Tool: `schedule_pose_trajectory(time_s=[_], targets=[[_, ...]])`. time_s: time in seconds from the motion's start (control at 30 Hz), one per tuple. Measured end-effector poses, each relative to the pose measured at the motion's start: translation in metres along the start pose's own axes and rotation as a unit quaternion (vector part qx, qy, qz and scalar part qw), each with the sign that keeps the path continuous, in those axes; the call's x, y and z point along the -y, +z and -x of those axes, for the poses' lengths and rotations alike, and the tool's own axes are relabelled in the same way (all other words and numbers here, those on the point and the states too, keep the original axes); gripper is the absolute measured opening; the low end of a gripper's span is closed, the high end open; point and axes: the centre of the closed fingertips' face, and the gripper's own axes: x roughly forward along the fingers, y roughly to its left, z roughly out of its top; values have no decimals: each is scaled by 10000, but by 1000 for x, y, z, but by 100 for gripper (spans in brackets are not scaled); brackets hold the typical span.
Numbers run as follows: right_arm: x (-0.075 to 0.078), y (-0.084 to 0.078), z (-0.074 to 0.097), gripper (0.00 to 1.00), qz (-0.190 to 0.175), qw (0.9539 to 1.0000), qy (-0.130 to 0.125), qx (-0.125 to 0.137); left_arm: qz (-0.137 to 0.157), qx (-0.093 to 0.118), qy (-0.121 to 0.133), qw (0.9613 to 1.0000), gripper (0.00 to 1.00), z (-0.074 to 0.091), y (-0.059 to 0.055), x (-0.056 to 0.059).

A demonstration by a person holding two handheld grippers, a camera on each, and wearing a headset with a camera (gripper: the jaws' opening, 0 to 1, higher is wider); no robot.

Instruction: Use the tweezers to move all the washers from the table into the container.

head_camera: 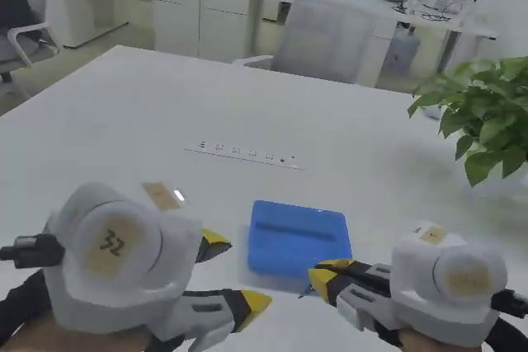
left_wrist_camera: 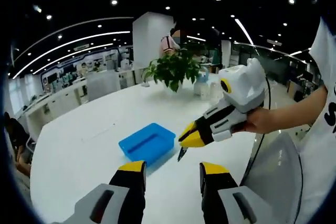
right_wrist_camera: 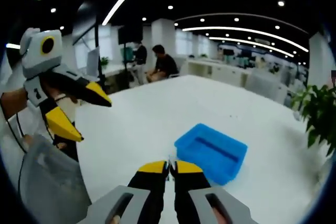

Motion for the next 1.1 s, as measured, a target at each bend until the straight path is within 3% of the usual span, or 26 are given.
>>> schedule_pose_trajectory(time_s=[0.1, 0.17, 0.2, 0.33, 0.4, 0.43, 0.5, 0.53, 0.63, 0.73, 0.87, 0.93, 1.03, 1.1], targets=[[-18, -2, 3, 2, 131, 9994, 304, -43, -140, 11, -310, 9994, 30, -6, 9, 10], [-29, -3, 5, 2, 280, 9983, 506, -90, -250, -130, -615, 9977, 27, -11, 8, 19], [-32, -3, 5, 2, 333, 9978, 558, -102, -261, -123, -642, 9975, 27, -13, 8, 20], [-46, -5, 7, 2, 517, 9953, 803, -153, -345, -25, -1342, 9904, 23, -17, 11, 41], [-52, -9, 8, 2, 602, 9931, 982, -219, -483, 3, -1483, 9878, 19, -21, 12, 45], [-55, -11, 8, 2, 605, 9920, 1075, -264, -638, -17, -1633, 9845, 15, -21, 11, 49], [-59, -15, 7, 2, 707, 9905, 1131, -326, -647, -129, -1741, 9825, 12, -25, 7, 52], [-60, -17, 8, 2, 810, 9891, 1173, -376, -752, -284, -1930, 9779, 12, -25, 1, 56], [-64, -23, 8, 2, 1024, 9855, 1257, -500, -1163, -495, -2211, 9670, 10, -28, -11, 62], [-66, -28, 6, 2, 1169, 9825, 1312, -620, -1372, -586, -2381, 9597, 7, -33, -17, 66], [-66, -33, 4, 2, 1262, 9799, 1364, -729, -1495, -526, -2520, 9547, 0, -41, -20, 70], [-63, -39, 3, 2, 1349, 9783, 1349, -807, -1774, -514, -2567, 9487, 0, -44, -22, 70], [-56, -44, 2, 2, 1370, 9778, 1315, -888, -2044, -492, -2504, 9450, 0, -47, -24, 68], [-52, -49, 1, 2, 1356, 9772, 1311, -977, -2077, -514, -2441, 9458, 0, -50, -27, 63]])
